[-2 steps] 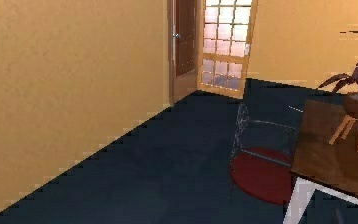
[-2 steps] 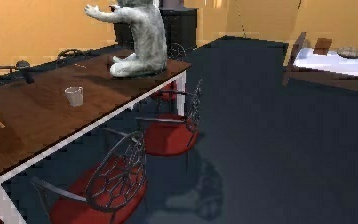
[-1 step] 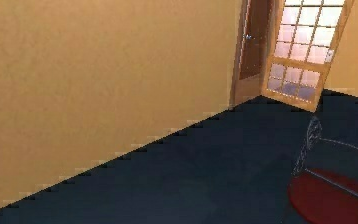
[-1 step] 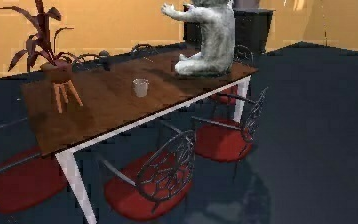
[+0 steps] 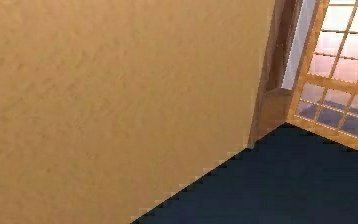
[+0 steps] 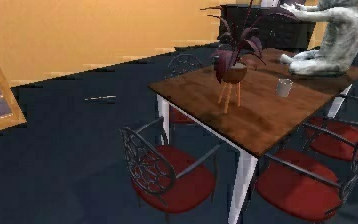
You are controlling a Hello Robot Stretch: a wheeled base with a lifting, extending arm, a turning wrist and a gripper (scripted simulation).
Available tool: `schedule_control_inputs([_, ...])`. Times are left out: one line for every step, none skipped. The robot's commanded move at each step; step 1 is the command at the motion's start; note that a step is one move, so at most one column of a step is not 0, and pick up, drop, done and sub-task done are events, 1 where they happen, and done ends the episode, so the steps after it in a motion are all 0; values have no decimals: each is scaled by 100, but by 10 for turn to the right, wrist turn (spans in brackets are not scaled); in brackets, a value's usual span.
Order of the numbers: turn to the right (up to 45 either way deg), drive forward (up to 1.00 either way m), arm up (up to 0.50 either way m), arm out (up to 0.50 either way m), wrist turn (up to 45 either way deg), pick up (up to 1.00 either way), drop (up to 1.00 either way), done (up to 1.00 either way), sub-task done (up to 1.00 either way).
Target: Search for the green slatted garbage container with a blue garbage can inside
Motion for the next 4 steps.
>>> schedule_control_inputs([-30, 0, 0, 0, 0, 0, 0, 0, 0])
schedule_control_inputs([0, 50, 0, 0, 0, 0, 0, 0, 0])
schedule_control_inputs([450, 0, 0, 0, 0, 0, 0, 0, 0])
schedule_control_inputs([60, 0, 0, 0, 0, 0, 0, 0, 0])
